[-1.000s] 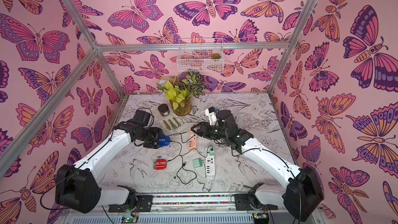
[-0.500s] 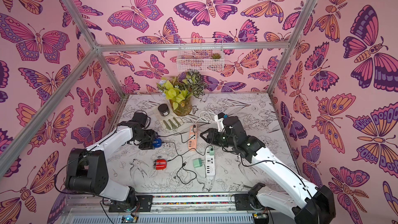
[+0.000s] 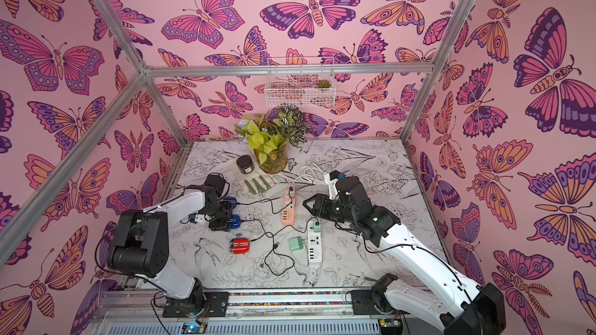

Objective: Charge the electric shaver
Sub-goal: Place the electric shaver at the center of the board.

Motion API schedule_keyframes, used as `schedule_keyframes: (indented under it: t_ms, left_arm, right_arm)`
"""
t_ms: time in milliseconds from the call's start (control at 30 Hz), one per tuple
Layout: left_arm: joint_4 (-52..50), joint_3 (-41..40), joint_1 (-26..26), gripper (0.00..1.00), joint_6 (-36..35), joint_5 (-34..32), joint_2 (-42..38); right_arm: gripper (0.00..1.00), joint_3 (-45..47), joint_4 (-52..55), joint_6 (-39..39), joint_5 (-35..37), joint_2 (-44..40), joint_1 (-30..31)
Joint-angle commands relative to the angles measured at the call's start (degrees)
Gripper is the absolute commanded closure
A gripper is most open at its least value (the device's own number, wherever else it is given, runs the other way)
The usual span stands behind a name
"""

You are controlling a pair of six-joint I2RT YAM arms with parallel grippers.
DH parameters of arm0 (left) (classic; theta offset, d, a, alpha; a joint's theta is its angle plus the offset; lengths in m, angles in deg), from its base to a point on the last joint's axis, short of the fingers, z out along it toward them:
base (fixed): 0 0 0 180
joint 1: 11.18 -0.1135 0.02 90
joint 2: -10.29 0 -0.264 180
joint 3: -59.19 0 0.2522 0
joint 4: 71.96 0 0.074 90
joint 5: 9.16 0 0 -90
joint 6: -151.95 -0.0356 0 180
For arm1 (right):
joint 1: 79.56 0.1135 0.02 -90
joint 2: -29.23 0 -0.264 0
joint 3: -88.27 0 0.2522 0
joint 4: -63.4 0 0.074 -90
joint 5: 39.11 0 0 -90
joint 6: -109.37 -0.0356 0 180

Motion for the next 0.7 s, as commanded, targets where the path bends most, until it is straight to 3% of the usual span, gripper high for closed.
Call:
schedule_keyframes:
  t_ms: [0,333,533,667]
  left_arm:
    - [1.42,-1.29,0.26,0.69,1.97,-0.49,1.59]
    - [2.8,-1.85,0.19,0.27,0.78,3.31,1.37]
    - [2.76,-1.49,0.24,0.1,-2.04,5.39,-2.03]
    - [0.9,-1.32,0.32,0.06,-4.58,6.22,-6.17]
  right_arm:
    - [0.49,0.97,1.0,-0.05,0.91,-0.78,-0.03]
    - [0.49,0.98,7.05,-0.45,4.18,-2.07,-0.05]
    - [0.53,-2.13,14.43,1.92,7.57,-1.67,1.63]
    - [0.55,-6.63,18.68,4.21,12.82,2.1,9.24]
